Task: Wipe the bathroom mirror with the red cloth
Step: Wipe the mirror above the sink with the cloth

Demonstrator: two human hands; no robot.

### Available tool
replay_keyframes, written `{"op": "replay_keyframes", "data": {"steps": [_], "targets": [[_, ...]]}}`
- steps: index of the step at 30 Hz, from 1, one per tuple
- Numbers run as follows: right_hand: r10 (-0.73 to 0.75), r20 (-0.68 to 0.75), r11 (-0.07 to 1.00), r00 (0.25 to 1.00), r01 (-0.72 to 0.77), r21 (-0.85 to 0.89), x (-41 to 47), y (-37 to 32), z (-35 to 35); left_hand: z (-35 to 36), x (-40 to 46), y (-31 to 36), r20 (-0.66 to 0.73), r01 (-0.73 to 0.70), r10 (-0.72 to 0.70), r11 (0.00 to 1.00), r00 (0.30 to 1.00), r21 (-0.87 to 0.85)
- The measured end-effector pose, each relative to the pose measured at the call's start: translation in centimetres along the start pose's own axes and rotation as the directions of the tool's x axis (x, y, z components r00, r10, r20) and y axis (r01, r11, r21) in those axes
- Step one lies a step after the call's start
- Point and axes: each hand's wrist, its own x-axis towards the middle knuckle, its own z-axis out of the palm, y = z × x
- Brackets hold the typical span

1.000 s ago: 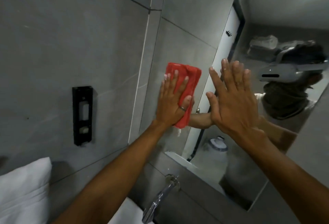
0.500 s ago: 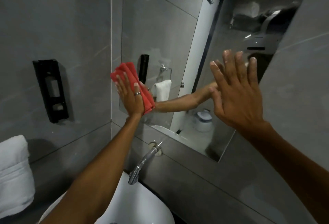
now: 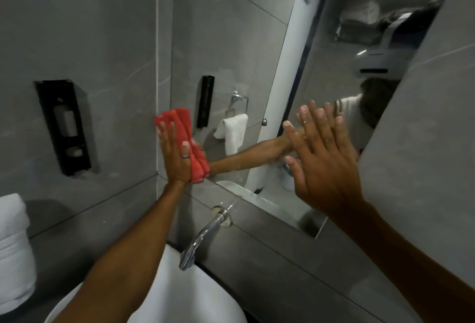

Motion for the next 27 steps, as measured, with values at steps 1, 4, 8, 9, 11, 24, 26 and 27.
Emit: {"op": "replay_keyframes", "data": {"steps": [1, 4, 8, 9, 11, 24, 26, 27], "targets": [[-0.005, -0.009, 1.000, 1.000, 0.005, 0.004, -0.5, 0.5, 0.2, 0.2, 0.0, 0.0, -0.039, -0.012, 0.013, 1.000, 0.999, 0.012], [-0.013, -0.042, 1.000, 0.999, 0.013, -0.009, -2.1, 1.8, 0.5, 1.2, -0.8, -0.2, -0.063, -0.074, 0.078, 0.996, 0.995, 0.050], [0.022, -0.039, 0.999, 0.999, -0.023, -0.028, -3.5, 1.9, 0.1, 3.9, -4.6, 1.6, -0.021, -0.307, 0.312, 0.943, 0.950, 0.126], [0.047, -0.030, 0.998, 0.998, -0.048, -0.029, -3.8, 1.8, -0.3, 4.8, -5.9, 2.4, -0.009, -0.386, 0.392, 0.908, 0.920, 0.161], [0.086, -0.017, 0.995, 0.996, -0.087, -0.044, -4.3, 1.5, -1.0, 6.8, -8.2, 4.4, 0.041, -0.429, 0.429, 0.886, 0.902, 0.175], [0.341, 0.026, 0.915, 0.940, -0.326, -0.237, -11.9, 5.1, -8.2, 12.6, -20.4, 14.3, 0.143, -0.579, 0.567, 0.812, 0.812, 0.067], [0.370, 0.050, 0.907, 0.928, -0.349, -0.236, -12.2, 4.9, -8.6, 12.7, -20.5, 14.2, 0.141, -0.577, 0.563, 0.811, 0.814, 0.097], [0.388, 0.054, 0.900, 0.920, -0.366, -0.238, -12.0, 4.8, -8.8, 12.6, -20.4, 14.2, 0.154, -0.582, 0.565, 0.806, 0.810, 0.105]]}}
